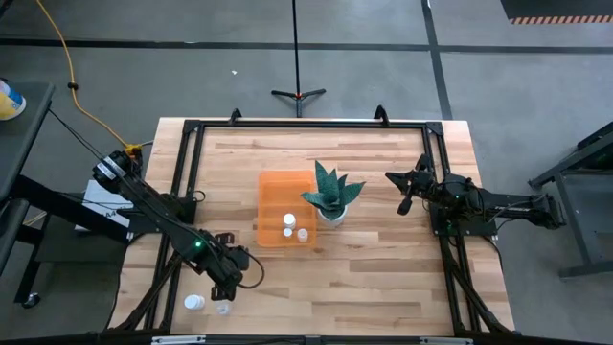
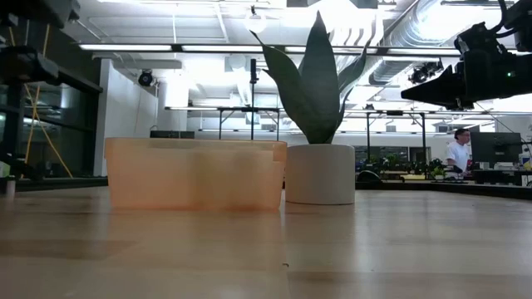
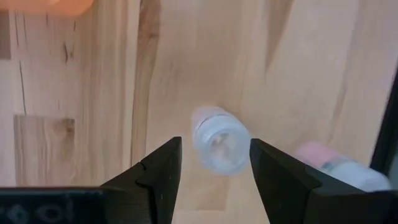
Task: Pick and place pill bottles into a basket
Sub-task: Put the top transparent pill bottle into the orange container
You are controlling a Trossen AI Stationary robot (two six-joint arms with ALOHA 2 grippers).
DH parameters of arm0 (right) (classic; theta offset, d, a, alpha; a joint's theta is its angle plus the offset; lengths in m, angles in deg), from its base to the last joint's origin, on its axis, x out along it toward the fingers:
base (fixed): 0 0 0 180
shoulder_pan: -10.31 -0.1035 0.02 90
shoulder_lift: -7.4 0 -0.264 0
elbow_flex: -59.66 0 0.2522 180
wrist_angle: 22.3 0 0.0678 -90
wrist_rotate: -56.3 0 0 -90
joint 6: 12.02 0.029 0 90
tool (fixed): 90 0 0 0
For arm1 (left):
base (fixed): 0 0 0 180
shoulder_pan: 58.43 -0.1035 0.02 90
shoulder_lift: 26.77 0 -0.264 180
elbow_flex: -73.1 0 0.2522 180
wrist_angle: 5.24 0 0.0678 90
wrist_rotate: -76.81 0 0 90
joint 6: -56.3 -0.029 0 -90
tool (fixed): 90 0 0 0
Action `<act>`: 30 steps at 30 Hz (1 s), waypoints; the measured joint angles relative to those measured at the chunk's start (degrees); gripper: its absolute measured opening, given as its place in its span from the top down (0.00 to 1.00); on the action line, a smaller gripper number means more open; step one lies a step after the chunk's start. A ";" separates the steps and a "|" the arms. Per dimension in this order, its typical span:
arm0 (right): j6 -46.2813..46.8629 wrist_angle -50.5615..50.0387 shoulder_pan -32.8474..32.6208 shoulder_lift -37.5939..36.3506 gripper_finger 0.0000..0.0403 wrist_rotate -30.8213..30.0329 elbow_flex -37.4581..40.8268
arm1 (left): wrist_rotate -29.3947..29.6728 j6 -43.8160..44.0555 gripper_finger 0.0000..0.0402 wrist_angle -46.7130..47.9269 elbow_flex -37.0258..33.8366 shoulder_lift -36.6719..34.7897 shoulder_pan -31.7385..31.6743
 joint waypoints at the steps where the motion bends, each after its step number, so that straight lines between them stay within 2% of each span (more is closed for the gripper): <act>1: 0.02 0.00 -0.02 0.00 0.99 0.02 0.00 | -0.07 0.15 0.45 0.04 -0.13 0.02 0.00; 8: 0.24 -0.01 0.00 0.00 0.99 0.07 0.00 | 0.25 -0.44 0.42 -2.91 -0.11 0.00 0.00; 16: 0.24 -0.02 0.00 0.00 0.99 0.11 0.00 | -1.54 -0.41 0.21 -2.99 -0.32 0.00 0.02; 20: 0.24 -0.02 0.00 0.00 0.98 0.11 0.00 | -0.81 -0.24 0.16 -3.61 -1.24 0.00 0.00; 30: 0.24 -0.04 -0.02 0.00 0.99 0.31 0.00 | -0.08 3.17 0.21 -5.67 -3.86 0.02 0.00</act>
